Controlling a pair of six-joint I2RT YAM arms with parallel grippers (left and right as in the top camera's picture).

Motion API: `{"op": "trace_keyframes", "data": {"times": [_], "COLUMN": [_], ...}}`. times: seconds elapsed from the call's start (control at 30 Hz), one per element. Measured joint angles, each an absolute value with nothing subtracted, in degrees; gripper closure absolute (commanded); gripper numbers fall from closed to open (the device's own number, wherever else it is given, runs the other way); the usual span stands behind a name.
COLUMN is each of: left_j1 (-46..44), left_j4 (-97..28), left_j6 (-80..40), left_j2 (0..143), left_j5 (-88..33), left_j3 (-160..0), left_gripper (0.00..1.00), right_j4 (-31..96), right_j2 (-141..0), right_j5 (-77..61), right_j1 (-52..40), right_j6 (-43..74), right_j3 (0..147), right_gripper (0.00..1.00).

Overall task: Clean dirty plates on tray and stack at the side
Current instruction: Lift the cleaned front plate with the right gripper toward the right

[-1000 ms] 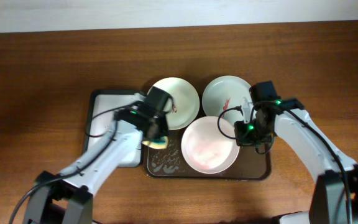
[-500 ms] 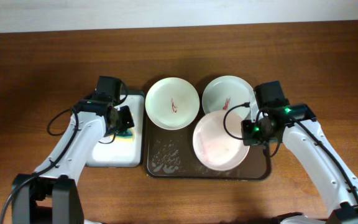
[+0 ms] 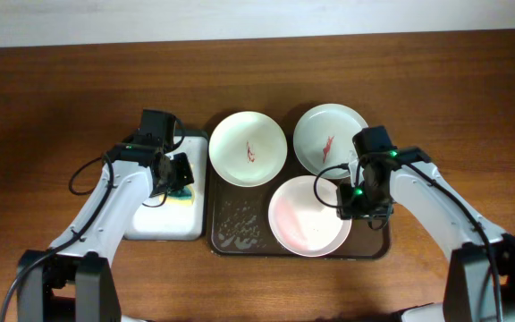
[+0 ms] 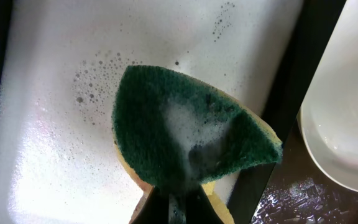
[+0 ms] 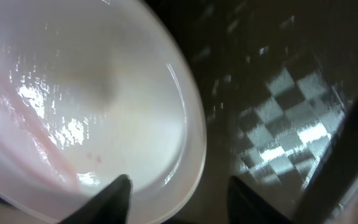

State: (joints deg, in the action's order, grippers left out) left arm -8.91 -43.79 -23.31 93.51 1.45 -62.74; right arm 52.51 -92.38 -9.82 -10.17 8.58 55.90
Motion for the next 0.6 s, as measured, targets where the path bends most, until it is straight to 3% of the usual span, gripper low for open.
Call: {"op": "trace_keyframes", "data": {"times": [0.17, 0.2, 0.3, 0.37, 0.6], "left_j1": [-8.9, -8.9, -8.9, -8.9, -8.9], "left_j4": [-44.0, -44.1, -44.2, -44.2, -44.2], "left_j6": [-23.3, -23.3, -23.3, -23.3, -23.3], "left_j2": [93.5, 93.5, 93.5, 93.5, 93.5], "left_j5": [1.4, 1.4, 1.4, 1.4, 1.4], "left_j3": [-62.7, -62.7, -62.7, -62.7, -62.7], "left_gripper": [1.00, 1.00, 1.00, 1.00, 1.00], "right_j4": [48.4, 47.5, 45.8, 45.6, 46.3], "right_j2": [-96.2, -97.1, -99.8, -100.1, -100.4], "right_j5": [-10.0, -10.0, -10.0, -10.0, -16.1], "right_j1": [-10.2, -10.2, -10.2, -10.2, -10.2], "right_j6": [8.6, 8.6, 8.9, 8.9, 8.6], "right_j3": [55.8, 55.8, 55.7, 55.8, 55.8], "right_gripper": [0.53, 0.57, 0.86, 0.96, 0.96]}}
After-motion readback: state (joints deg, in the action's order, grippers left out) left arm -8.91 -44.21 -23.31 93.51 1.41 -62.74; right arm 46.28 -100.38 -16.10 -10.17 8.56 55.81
